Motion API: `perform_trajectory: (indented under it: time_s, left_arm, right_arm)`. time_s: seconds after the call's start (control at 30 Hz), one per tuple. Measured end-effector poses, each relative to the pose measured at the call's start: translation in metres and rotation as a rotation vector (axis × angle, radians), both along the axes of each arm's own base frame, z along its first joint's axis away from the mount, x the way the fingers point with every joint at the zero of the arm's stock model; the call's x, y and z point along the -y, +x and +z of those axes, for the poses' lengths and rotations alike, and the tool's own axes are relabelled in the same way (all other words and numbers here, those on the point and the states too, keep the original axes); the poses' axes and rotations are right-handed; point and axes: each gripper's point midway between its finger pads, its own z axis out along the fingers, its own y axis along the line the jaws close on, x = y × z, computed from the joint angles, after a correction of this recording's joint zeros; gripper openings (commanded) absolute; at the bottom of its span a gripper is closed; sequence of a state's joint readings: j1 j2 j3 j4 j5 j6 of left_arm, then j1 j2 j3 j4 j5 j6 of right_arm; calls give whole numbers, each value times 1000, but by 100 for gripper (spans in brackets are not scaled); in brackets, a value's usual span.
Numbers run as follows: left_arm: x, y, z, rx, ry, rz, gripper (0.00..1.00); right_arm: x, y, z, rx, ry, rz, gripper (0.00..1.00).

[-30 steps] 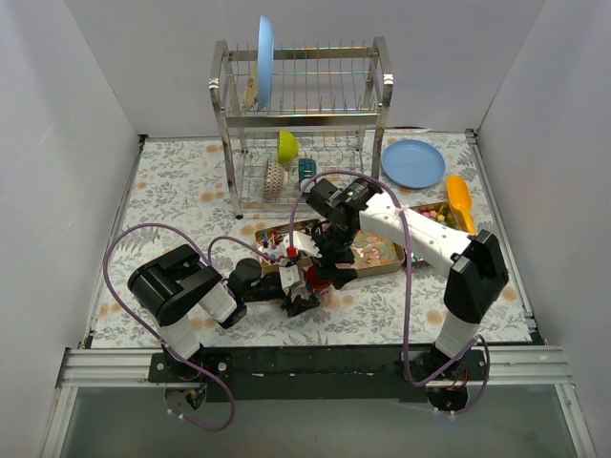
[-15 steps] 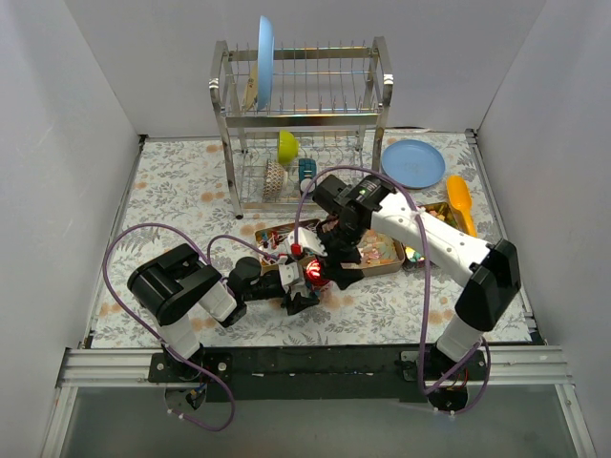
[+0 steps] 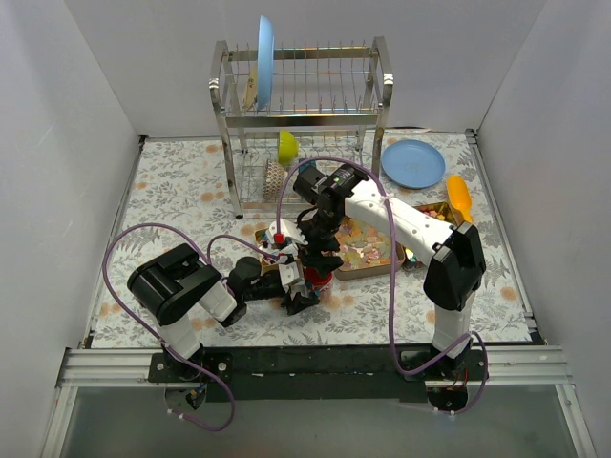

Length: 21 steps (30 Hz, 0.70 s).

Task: Pack the candies
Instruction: Screw the bottle lid onto the packing bottle.

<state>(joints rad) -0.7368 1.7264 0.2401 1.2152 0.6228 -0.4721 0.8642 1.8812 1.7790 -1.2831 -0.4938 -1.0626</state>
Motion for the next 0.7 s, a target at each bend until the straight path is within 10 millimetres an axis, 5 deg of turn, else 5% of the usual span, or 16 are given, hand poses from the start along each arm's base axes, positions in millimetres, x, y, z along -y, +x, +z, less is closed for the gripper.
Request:
perform_trajectory:
  time_s: [0.7]
  left_arm:
    - [1,0,1,0,-1,-4,0]
  right_arm:
    - [18,-12,-12,3,-21,-17,75]
